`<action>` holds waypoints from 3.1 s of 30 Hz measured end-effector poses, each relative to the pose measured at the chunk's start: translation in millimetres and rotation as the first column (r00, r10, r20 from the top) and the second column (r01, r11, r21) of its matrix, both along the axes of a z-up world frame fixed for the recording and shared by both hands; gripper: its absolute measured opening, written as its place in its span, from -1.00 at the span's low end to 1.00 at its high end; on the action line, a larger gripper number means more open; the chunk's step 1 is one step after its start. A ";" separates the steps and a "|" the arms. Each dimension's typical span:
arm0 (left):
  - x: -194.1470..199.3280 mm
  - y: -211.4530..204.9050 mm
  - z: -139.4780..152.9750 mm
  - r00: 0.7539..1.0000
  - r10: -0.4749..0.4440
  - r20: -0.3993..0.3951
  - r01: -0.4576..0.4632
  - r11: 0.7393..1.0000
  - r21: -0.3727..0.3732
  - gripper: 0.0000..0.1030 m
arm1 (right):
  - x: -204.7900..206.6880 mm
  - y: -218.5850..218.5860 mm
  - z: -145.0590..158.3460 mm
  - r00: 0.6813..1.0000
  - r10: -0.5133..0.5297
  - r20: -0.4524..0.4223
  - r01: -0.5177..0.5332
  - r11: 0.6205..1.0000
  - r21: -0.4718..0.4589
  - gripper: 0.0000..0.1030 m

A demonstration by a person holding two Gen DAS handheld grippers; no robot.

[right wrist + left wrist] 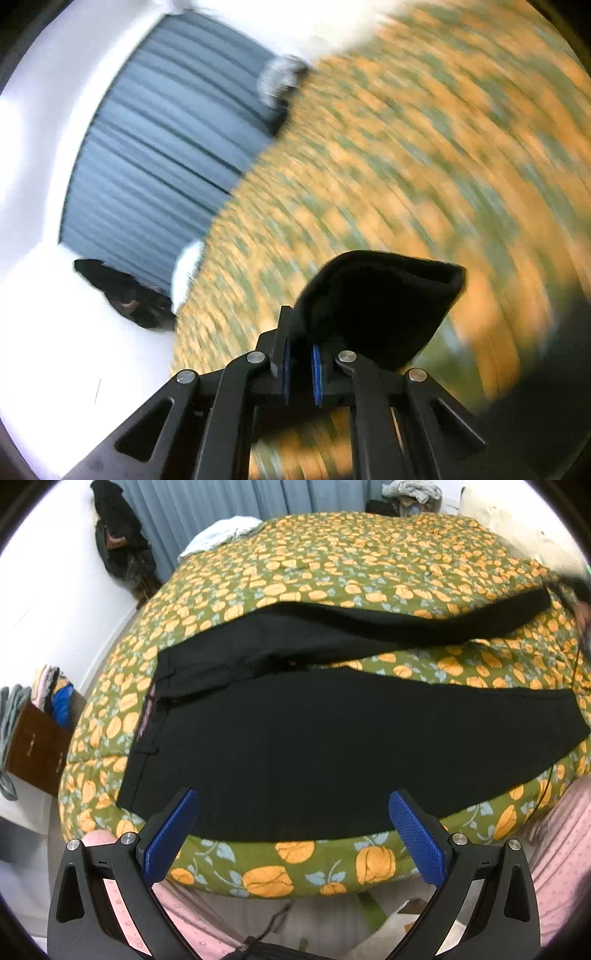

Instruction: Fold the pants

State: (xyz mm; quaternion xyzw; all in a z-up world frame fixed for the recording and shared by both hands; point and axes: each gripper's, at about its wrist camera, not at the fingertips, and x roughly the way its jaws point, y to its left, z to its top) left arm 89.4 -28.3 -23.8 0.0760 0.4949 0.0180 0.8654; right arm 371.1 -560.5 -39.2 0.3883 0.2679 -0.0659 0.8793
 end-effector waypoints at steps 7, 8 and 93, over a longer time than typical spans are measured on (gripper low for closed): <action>3.1 12.3 -4.2 0.999 0.055 -0.001 -0.055 0.998 0.012 0.99 | 51.8 -24.7 29.9 0.981 -0.164 -0.101 0.132 0.955 -0.267 0.73; 7.4 15.5 -8.5 0.998 0.065 -0.013 -0.065 0.998 0.008 0.99 | 41.6 -16.9 18.2 0.986 -0.128 -0.105 0.100 0.967 -0.236 0.73; 66.7 -3.5 -155.8 0.997 0.070 0.023 -0.069 0.996 -0.055 0.99 | -189.2 242.9 -184.5 0.784 0.440 -0.438 -0.557 0.810 -0.183 1.00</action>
